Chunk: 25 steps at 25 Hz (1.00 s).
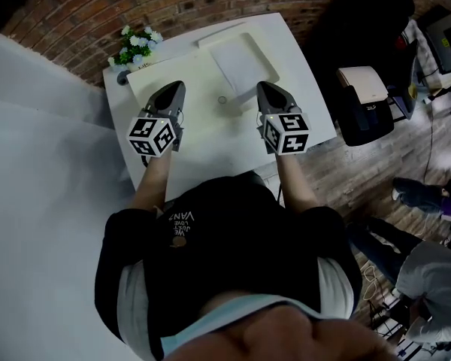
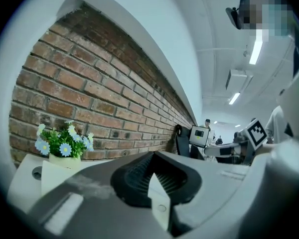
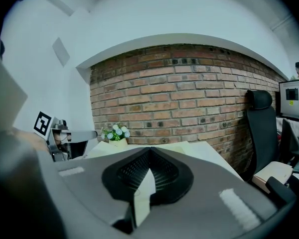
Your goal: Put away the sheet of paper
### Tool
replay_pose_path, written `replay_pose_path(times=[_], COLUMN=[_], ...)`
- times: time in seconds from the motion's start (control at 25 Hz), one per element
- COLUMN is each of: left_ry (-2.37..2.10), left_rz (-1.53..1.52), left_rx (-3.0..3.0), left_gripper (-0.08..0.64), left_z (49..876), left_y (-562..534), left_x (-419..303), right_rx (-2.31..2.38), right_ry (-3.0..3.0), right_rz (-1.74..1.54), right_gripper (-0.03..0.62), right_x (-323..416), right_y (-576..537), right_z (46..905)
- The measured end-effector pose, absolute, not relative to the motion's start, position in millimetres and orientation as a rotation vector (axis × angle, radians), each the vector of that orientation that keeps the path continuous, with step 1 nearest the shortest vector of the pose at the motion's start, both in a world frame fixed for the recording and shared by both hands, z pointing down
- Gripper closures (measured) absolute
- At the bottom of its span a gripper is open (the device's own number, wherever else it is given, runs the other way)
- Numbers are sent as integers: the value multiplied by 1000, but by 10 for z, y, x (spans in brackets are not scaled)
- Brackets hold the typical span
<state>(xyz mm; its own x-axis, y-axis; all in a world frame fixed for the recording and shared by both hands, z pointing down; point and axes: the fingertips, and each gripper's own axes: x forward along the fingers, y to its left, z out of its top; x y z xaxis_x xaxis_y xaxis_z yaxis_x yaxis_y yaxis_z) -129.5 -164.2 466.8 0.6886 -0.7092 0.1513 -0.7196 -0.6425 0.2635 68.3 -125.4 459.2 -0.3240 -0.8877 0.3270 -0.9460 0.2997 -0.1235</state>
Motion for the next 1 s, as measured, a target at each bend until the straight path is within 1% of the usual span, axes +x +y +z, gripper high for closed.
replay_pose_path(times=[1.0], left_ry=[-1103], left_rz=[56], left_rx=[2566], left_gripper=[560], left_z=[4870], left_y=[-1183], left_x=[-1583], right_rx=[1750], right_ry=[-2320], right_rz=[449], right_gripper=[592], right_x=[450], right_y=[-713], right_z=[4780])
